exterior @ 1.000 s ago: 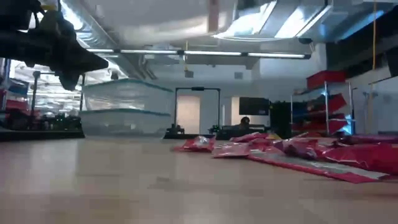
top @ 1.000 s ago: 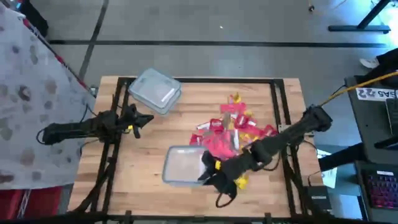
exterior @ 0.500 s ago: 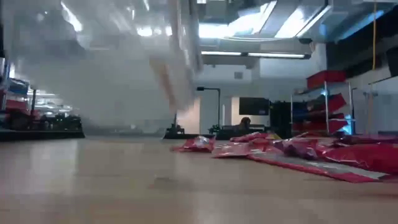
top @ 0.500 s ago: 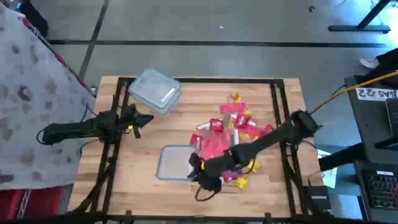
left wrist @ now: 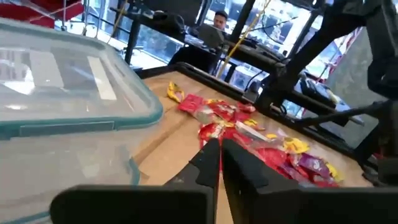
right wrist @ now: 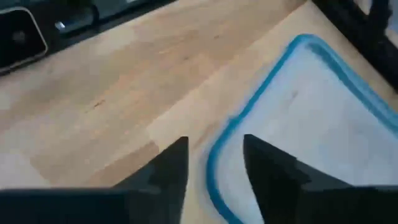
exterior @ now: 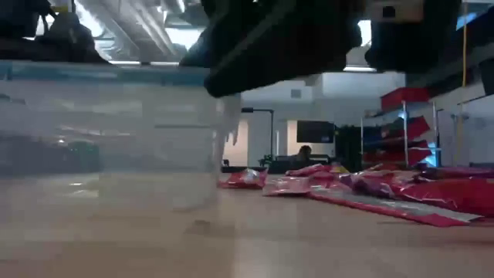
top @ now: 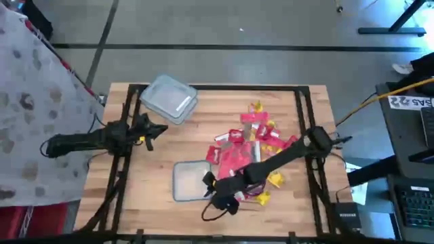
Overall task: Sort candy
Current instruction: Open the square transparent bin
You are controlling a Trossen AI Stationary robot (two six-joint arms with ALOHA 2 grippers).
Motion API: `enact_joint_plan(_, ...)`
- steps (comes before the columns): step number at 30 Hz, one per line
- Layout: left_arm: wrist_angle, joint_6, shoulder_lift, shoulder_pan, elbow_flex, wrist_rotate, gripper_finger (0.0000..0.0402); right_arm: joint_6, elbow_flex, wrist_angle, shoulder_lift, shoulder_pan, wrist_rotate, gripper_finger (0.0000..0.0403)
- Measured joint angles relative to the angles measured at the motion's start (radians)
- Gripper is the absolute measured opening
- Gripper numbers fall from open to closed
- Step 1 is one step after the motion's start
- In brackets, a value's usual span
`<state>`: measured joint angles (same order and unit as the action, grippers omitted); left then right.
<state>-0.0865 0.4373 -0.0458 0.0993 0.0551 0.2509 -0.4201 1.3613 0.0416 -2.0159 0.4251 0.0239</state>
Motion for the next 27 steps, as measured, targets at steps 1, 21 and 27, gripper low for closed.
enact_joint_plan(1,0.0,0.011,0.0,0.0,0.0,0.001,0.0,0.019,0.0,0.002,0.0,0.0,0.001,0.0172)
enact_joint_plan(21,0.0,0.223,-0.005,-0.001,-0.001,-0.062,0.0,0.37,0.221,0.777,0.183,0.052,-0.076,0.0179)
enact_joint_plan(27,0.197,0.189,-0.009,-0.033,0.002,-0.288,0.0,0.451,-0.083,0.428,0.272,0.054,-0.126,0.0179)
